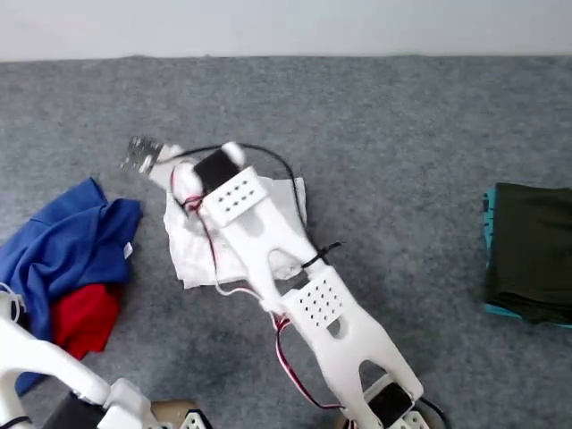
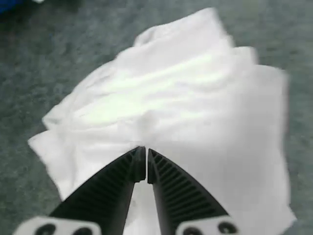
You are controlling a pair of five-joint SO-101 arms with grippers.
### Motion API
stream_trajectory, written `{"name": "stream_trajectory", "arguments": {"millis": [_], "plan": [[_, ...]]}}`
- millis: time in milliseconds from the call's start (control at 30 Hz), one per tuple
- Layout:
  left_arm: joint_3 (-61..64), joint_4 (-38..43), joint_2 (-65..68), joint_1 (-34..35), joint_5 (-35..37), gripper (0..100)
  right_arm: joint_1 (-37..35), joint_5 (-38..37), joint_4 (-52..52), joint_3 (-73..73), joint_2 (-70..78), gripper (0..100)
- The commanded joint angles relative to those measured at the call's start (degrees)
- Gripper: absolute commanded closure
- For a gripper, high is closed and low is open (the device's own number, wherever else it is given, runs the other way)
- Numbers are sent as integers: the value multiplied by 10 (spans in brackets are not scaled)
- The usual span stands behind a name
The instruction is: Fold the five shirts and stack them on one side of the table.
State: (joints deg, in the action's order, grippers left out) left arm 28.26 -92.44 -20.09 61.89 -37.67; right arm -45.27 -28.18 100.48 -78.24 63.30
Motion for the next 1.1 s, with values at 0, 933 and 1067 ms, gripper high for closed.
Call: {"name": "stream_trajectory", "arguments": {"millis": [0, 933, 1067], "plan": [[-1, -4, -18, -3, -2, 982, -25, 5, 23, 34, -29, 984], [-2, -3, -19, -3, -2, 982, 16, 17, 26, 64, -58, 984], [-2, -6, -19, -3, -2, 982, 9, 37, 26, 146, -81, 984]]}}
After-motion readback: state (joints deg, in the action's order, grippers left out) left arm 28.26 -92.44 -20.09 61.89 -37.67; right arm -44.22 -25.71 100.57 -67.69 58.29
